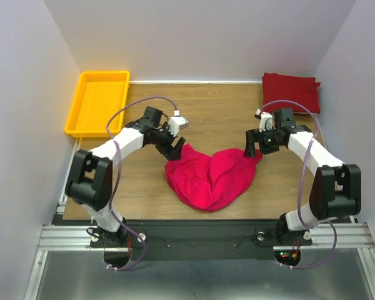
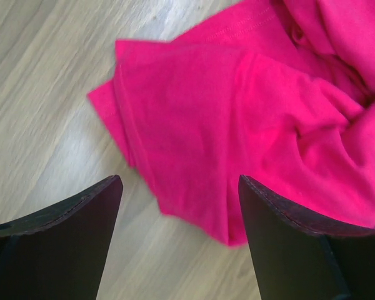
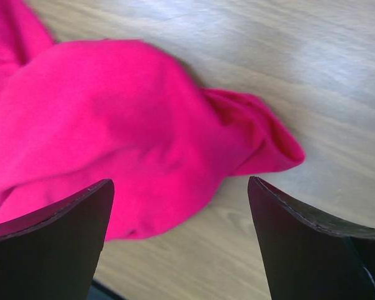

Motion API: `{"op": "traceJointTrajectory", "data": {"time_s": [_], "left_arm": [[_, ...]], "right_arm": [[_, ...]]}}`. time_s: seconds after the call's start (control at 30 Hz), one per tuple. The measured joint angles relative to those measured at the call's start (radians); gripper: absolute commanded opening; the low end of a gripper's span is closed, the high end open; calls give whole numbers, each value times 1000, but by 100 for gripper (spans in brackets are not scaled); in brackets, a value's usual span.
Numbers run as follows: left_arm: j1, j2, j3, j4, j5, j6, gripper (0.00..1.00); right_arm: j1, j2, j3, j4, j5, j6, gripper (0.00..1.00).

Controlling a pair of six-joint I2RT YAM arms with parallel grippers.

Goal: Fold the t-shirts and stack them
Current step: Flatten the tshirt out

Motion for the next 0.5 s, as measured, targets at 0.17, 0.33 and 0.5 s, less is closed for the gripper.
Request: {"op": "traceJointTrajectory", "data": {"time_s": [0.17,0.33,0.5], "left_arm": [[-84,153,52,89,-92,-34,85],[-120,252,85,125,-170,-51,65],[-120,278,125,126,-206,-66,0]], "right_arm": [[14,105,2,72,122,8,93],[16,211,2,113,212,12,69],[20,221,10,125,220,1,1]]}}
